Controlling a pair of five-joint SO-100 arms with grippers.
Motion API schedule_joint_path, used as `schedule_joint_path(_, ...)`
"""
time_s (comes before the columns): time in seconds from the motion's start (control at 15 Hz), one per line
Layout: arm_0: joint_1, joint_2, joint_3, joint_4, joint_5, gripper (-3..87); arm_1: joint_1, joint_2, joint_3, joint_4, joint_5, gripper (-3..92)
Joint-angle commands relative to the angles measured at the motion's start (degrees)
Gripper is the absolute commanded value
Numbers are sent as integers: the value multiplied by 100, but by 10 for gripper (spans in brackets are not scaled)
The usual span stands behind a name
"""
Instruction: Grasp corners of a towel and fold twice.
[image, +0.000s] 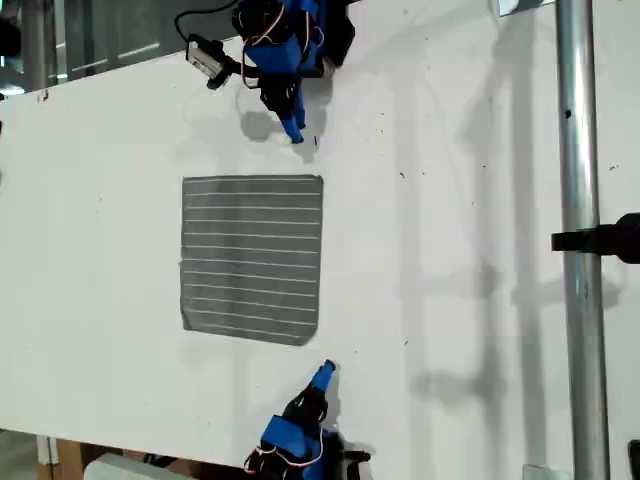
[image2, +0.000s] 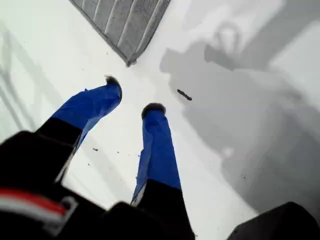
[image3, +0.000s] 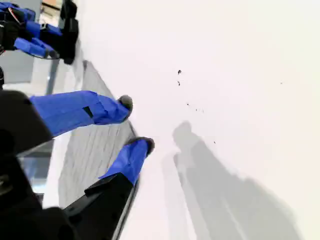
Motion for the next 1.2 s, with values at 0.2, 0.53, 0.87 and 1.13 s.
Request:
schedule_joint_path(0.2,-1055,35,26,9,-3313,13,747,0,-53,-26,-62,94)
schedule_joint_path(0.53,-1239,35,26,-352,-2285,-29,123,-272,-659,-914,-545,-3)
schedule_joint_path(0.87,-1310,35,26,-167,-2355,-29,-431,-6381,-4878,-1230,-1942,-3)
schedule_joint_path(1.13,-1327,35,26,-141,-2320,-29,-729,-9334,-7972,290,-3524,443)
